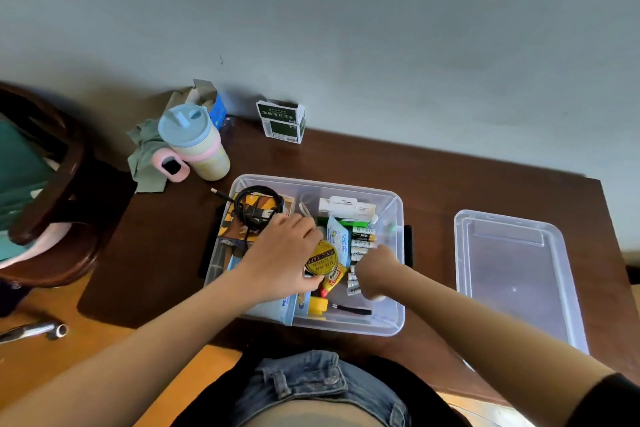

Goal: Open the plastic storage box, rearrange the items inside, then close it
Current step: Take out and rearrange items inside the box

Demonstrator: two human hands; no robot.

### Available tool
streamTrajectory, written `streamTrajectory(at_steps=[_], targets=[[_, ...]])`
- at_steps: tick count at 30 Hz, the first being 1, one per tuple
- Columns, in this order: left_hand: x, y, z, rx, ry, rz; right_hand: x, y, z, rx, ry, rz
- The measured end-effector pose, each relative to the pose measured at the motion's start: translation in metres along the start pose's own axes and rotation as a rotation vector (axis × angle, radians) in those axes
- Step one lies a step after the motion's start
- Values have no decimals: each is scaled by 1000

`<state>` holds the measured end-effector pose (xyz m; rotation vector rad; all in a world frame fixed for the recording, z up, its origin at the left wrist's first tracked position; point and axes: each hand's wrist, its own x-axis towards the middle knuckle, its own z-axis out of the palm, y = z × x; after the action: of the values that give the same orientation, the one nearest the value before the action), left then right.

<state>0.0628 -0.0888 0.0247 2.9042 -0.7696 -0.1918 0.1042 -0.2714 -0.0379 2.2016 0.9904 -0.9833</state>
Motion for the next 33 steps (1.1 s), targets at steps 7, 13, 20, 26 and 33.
streamTrajectory(at_steps=[7, 13, 20, 26, 33], targets=[[-7, -4, 5, -62, 67, -106, 12, -23, 12, -126, -79, 67], [-4, -8, 11, -74, 37, -128, 25, -33, 14, -114, -47, 117], [-1, -5, 12, -19, -38, -85, 26, -35, 19, 42, 55, 139], [10, 3, 10, 76, -183, 15, 20, -30, 24, 73, 109, 167], [19, 12, 15, 187, -375, 123, 16, -18, 14, 309, 95, 212]])
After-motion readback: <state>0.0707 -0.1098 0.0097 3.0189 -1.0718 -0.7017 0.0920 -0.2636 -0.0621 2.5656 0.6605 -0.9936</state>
